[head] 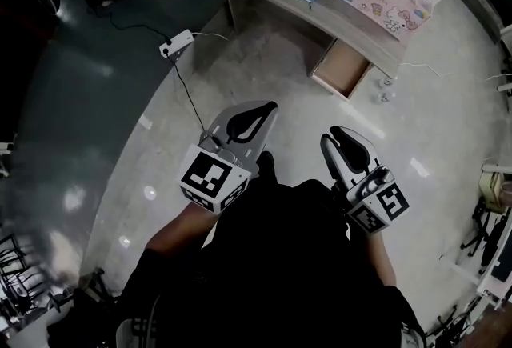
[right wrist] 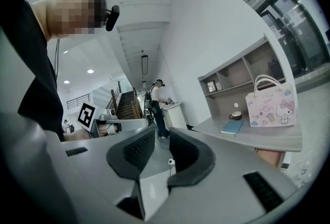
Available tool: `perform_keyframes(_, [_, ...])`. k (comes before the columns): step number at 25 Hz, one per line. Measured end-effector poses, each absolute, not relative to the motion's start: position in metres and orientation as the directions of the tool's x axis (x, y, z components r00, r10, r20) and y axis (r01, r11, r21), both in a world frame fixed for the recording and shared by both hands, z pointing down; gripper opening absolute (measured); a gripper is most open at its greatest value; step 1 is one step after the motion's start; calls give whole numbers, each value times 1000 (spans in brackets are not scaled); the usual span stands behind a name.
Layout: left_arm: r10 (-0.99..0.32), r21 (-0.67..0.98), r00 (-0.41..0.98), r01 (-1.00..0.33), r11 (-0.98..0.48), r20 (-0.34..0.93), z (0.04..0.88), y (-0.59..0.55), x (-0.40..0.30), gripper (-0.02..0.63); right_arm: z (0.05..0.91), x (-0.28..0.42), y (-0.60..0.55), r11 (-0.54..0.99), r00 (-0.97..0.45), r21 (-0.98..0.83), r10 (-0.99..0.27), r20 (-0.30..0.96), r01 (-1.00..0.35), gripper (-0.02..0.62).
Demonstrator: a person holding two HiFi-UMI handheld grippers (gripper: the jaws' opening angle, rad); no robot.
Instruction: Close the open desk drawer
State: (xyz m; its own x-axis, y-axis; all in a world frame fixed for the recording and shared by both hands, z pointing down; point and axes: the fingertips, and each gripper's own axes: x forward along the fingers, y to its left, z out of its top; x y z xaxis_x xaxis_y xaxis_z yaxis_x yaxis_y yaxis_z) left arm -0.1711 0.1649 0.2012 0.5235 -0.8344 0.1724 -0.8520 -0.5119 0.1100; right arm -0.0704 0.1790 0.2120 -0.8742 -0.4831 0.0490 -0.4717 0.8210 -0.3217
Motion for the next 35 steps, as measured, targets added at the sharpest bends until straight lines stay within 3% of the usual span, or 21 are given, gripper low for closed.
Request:
perform_keyframes(8, [-781,175,593,-805,-567,196,231,97,-164,8,239,-77,126,760,-846,-394,-523,100,-517,97])
perform_keyframes(26, [-725,147,620,-781,-607,301,280,-54,-64,8,307,25,-27,690,-789,-409,-596,146,-597,104])
perform_keyframes(35, [-673,189,629,-769,-610,389,385,-112,-50,8,404,36,-69,621,-761,-465,-613,212,-630,112])
